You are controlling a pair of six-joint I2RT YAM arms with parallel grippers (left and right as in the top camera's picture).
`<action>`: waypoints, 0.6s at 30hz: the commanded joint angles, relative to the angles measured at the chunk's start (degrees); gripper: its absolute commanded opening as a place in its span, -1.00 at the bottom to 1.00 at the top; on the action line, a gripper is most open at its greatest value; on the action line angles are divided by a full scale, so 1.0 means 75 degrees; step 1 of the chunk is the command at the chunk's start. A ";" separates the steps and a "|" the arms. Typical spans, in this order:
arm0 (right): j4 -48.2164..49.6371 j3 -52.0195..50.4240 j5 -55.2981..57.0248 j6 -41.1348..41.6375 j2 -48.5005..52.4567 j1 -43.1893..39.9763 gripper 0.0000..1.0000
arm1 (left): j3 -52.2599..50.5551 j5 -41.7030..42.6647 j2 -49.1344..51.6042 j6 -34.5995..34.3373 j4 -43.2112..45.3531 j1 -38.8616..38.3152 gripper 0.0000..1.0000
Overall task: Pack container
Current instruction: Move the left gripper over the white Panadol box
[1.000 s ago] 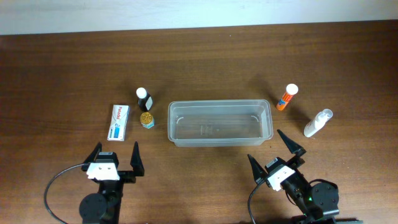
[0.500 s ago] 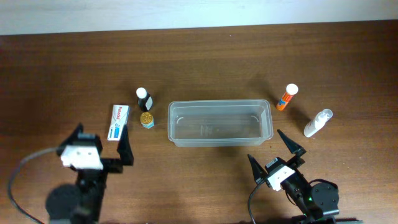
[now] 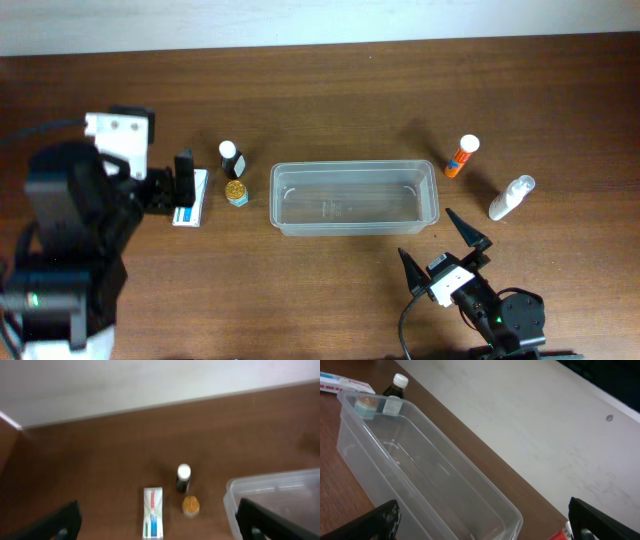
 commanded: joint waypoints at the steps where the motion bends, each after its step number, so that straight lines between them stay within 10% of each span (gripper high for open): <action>1: -0.0041 -0.0041 0.0044 0.0058 -0.0073 -0.0058 0.97 | 0.0560 -0.0099 0.0717 0.0163 -0.0513 0.0029 0.99; 18: -0.0041 -0.0041 0.0044 0.0058 -0.0073 -0.0058 0.97 | 0.0589 -0.1279 0.3142 0.0157 -0.1078 0.0114 1.00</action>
